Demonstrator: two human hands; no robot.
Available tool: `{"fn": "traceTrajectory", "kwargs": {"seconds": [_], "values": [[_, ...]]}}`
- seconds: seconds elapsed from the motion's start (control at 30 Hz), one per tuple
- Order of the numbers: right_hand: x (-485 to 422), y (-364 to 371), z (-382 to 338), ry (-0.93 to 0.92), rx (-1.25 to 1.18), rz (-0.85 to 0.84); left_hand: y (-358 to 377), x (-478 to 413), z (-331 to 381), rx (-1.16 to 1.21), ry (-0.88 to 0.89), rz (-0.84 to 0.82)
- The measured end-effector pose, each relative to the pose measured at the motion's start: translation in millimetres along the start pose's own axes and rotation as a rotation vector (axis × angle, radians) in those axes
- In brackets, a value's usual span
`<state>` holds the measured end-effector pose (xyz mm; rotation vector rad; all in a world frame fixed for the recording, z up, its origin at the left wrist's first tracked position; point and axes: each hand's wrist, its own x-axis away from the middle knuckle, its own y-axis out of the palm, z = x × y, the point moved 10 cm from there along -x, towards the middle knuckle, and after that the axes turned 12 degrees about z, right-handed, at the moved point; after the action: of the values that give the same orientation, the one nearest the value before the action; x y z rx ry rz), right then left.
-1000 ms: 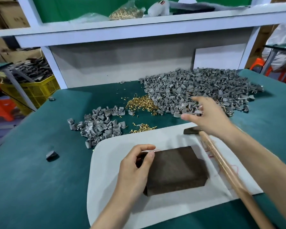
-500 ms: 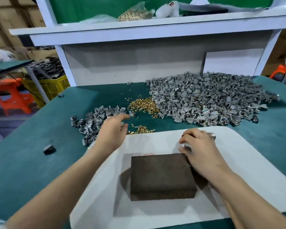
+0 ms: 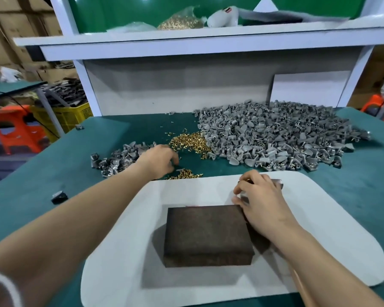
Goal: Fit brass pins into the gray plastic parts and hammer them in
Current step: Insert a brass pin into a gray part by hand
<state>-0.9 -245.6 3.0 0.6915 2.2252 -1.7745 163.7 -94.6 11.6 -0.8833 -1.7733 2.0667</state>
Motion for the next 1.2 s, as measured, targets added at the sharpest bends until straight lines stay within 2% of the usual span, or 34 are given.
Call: {"fn": "traceTrajectory", "kwargs": {"seconds": [0.27,0.33,0.4,0.47,0.57,0.67,0.73,1.0,1.1,1.2], "values": [[-1.0,0.6,2.2,-0.019,-0.002,0.013,-6.9,3.3,1.9,0.033,-0.003,0.09],[-2.4,-8.1,-0.3,-0.014,-0.113,0.091,-27.3,4.8,0.9,0.206,-0.068,0.214],[-3.7,-30.3,-0.5,0.044,-0.372,0.261,-53.2,16.2,2.6,0.446,-0.178,0.363],[1.7,-56.5,-9.5,0.021,-0.61,0.433,-63.9,39.8,14.7,0.778,-0.273,0.427],[16.3,-70.9,-41.6,-0.146,-0.7,0.479,-58.8,81.7,52.6,1.183,-0.274,0.374],[23.9,-69.1,-64.6,-0.301,-0.675,0.45,-45.4,100.9,80.0,1.339,-0.265,0.239],[24.5,-70.3,-66.5,-0.335,-0.69,0.453,-42.7,103.1,85.0,1.41,-0.259,0.194],[31.6,-78.3,-67.0,-0.387,-0.64,0.545,-37.4,106.1,83.9,1.581,-0.241,0.137],[28.6,-78.8,-55.2,-0.29,-0.703,0.564,-36.9,105.8,81.7,1.593,-0.245,0.15],[22.8,-70.6,-44.5,-0.166,-0.814,0.511,-34.0,105.2,78.2,1.585,-0.269,0.161]]}}
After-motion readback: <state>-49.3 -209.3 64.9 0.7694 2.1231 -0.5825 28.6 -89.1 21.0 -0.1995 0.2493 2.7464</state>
